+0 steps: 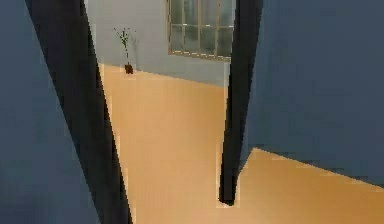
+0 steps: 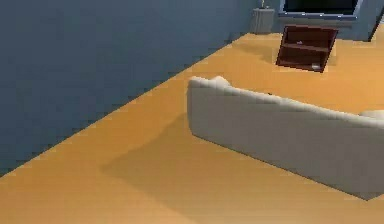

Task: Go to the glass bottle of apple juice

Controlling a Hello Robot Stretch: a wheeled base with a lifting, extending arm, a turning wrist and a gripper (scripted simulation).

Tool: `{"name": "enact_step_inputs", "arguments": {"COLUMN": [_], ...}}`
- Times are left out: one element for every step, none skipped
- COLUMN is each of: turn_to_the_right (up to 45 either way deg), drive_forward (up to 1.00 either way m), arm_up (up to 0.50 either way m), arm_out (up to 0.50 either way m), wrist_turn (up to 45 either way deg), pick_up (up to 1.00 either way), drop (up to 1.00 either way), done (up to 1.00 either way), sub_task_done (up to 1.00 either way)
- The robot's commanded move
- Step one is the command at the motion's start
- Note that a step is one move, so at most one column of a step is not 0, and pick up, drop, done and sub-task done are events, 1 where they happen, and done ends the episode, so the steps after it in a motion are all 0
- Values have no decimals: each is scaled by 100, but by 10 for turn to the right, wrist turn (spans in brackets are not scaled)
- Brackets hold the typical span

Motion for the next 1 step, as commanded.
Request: {"name": "enact_step_inputs", "arguments": {"turn_to_the_right": [450], "drive_forward": [0], "arm_up": [0], "arm_out": [0], "wrist_turn": [0], "pick_up": [0], "drop": [0], "done": [0], "sub_task_done": [0]}}
